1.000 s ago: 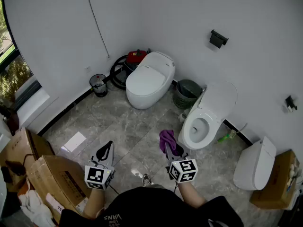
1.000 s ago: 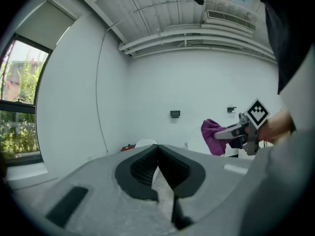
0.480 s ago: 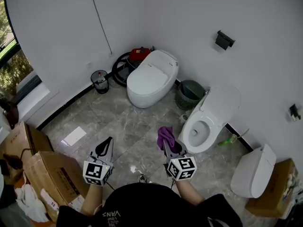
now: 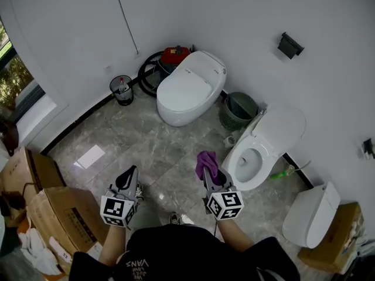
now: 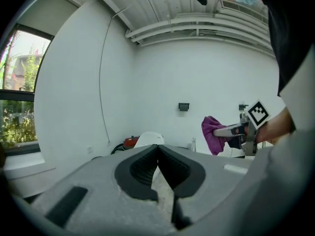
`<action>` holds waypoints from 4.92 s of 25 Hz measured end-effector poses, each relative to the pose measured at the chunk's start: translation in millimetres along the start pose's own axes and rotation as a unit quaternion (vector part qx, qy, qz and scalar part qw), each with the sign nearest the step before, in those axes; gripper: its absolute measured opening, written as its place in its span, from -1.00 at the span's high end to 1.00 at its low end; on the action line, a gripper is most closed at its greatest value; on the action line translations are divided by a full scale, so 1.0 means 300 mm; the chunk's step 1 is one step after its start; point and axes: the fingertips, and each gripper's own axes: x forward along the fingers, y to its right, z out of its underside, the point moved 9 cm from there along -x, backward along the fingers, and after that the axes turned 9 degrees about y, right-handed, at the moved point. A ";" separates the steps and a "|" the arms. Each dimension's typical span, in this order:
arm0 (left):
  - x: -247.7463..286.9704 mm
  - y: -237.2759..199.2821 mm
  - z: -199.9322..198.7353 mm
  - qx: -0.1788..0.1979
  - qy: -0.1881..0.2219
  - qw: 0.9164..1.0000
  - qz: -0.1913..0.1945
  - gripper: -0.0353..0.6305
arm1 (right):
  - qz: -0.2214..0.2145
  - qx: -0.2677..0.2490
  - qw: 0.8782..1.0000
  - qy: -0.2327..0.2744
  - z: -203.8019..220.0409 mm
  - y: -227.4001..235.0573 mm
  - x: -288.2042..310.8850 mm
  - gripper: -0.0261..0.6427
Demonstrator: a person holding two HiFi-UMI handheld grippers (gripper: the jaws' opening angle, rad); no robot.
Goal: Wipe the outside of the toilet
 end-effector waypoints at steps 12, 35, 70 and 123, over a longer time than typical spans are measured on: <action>0.450 -0.529 -0.074 0.014 -0.009 0.995 0.095 0.88 | 0.091 0.005 0.996 0.019 -0.061 -0.089 0.516 0.73; 1.112 -0.589 0.308 -0.012 -0.041 0.998 0.047 0.88 | -0.033 -0.027 0.998 -0.040 0.214 0.312 1.193 0.73; 1.698 -0.615 1.792 0.044 0.083 0.990 0.109 0.88 | -0.150 -0.058 0.980 0.115 1.563 0.662 1.688 0.73; 1.782 -0.392 1.966 0.035 0.093 0.991 0.092 0.88 | 0.229 -0.149 0.953 0.131 1.409 1.887 1.912 0.73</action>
